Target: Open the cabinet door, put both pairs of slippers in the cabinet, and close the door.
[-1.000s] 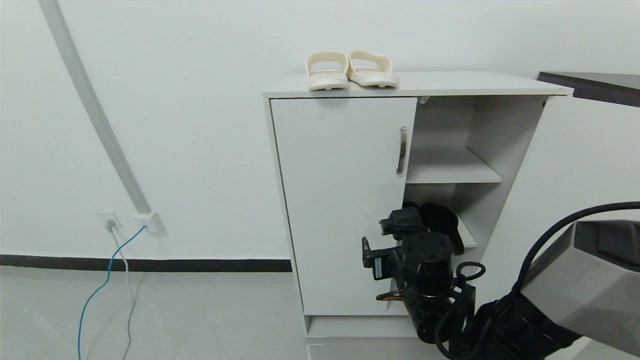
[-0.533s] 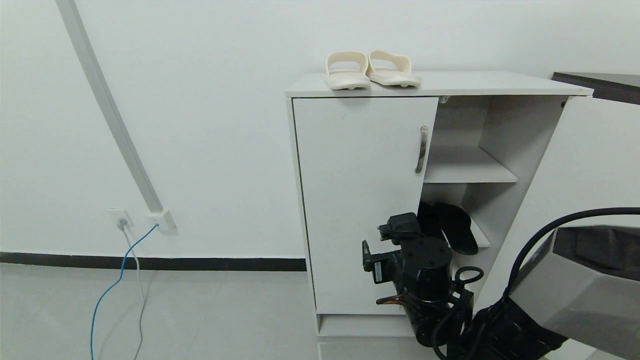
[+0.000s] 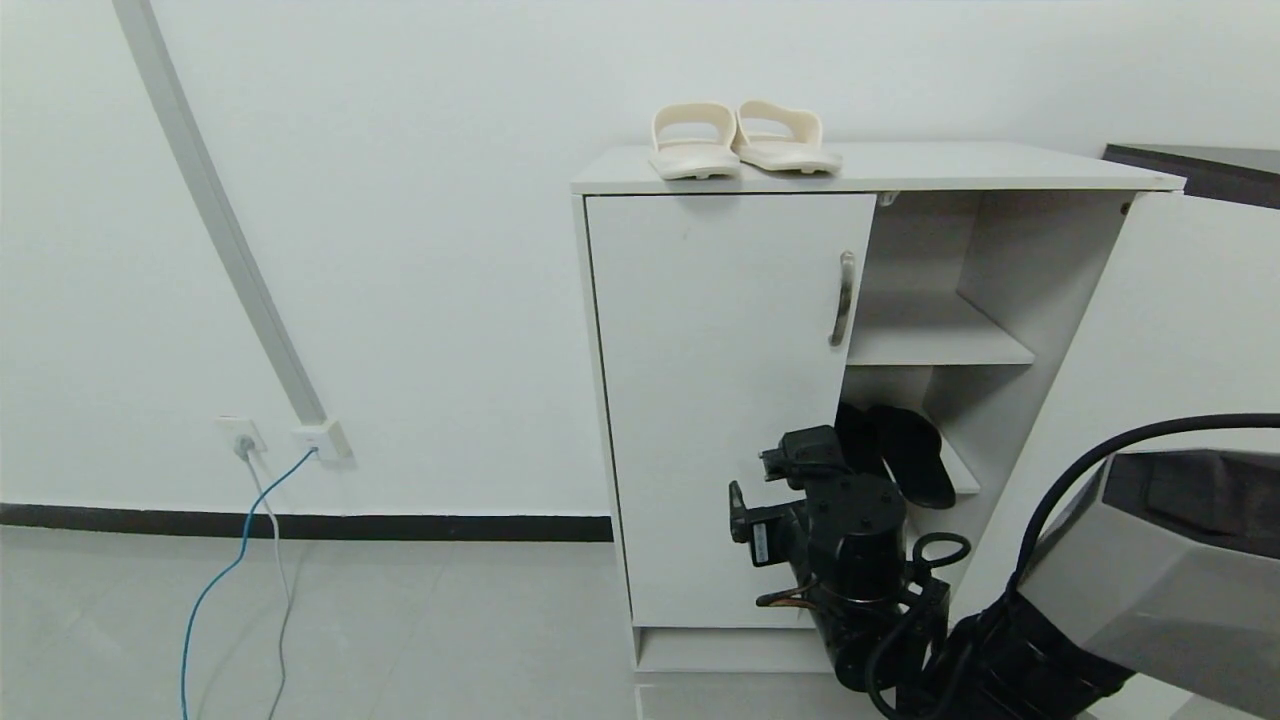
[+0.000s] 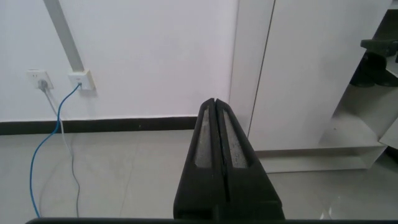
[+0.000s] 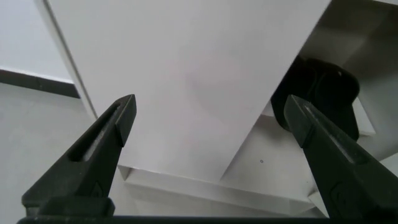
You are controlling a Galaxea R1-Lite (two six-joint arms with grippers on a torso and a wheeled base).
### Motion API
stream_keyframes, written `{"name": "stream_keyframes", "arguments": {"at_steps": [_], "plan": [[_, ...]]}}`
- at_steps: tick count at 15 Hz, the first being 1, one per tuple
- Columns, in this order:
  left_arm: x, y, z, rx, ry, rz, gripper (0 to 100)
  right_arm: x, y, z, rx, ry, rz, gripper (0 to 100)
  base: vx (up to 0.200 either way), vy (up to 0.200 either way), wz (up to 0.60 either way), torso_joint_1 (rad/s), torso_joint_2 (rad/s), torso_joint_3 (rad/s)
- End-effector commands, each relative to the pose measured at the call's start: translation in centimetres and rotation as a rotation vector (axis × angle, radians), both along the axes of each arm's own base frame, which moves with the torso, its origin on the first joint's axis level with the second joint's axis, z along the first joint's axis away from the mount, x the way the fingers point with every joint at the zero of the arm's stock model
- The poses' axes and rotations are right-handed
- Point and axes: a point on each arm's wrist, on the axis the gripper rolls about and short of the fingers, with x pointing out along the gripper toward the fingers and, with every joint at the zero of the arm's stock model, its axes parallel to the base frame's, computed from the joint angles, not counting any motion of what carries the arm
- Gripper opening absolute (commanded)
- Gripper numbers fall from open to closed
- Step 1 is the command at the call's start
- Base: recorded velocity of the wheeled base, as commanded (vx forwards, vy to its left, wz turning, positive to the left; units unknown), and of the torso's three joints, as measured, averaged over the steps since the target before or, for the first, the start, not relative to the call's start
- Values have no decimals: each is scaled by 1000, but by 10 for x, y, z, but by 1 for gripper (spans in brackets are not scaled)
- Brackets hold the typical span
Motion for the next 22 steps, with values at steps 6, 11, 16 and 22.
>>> {"name": "stream_keyframes", "arguments": {"at_steps": [6,11,16,22], "plan": [[0,0,0,0,-1,-1,0,0,0,0,1,-1,1,100,0,0,0,0,-19,-19],[0,0,0,0,1,-1,0,-1,0,0,-1,1,1,100,0,0,0,50,-362,-312],[0,0,0,0,2,-1,0,-1,0,-1,-2,2,3,100,0,0,0,110,-450,-344],[0,0,0,0,1,-1,0,-2,0,-1,-7,5,3,100,0,0,0,158,-478,-323]]}}
